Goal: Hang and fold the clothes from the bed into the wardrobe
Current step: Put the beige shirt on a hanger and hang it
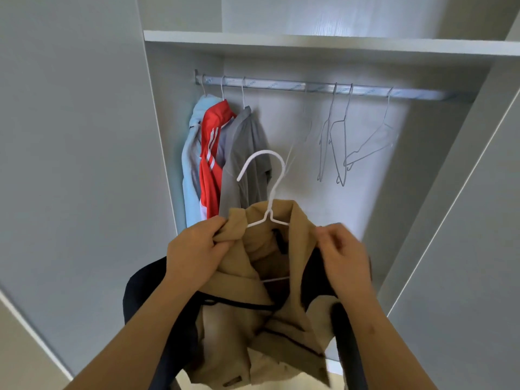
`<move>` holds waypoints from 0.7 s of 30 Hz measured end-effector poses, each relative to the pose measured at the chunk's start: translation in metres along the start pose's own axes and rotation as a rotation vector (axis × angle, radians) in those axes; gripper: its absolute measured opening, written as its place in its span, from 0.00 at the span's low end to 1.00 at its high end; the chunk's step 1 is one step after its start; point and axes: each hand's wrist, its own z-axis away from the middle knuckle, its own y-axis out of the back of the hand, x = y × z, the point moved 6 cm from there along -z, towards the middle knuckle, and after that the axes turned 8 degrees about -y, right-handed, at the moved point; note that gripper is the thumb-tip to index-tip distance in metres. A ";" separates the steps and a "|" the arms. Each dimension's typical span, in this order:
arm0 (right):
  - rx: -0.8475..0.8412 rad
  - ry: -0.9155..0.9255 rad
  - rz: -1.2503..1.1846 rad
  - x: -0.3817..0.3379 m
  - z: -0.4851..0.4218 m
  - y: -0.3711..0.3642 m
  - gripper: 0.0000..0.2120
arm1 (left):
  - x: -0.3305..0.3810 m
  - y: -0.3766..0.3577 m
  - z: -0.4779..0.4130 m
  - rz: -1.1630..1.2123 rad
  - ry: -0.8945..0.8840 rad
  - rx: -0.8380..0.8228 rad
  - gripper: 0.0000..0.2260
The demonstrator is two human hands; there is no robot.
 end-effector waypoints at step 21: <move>-0.118 0.080 0.531 0.018 0.008 -0.018 0.18 | 0.040 0.005 -0.003 0.094 -0.247 -0.073 0.07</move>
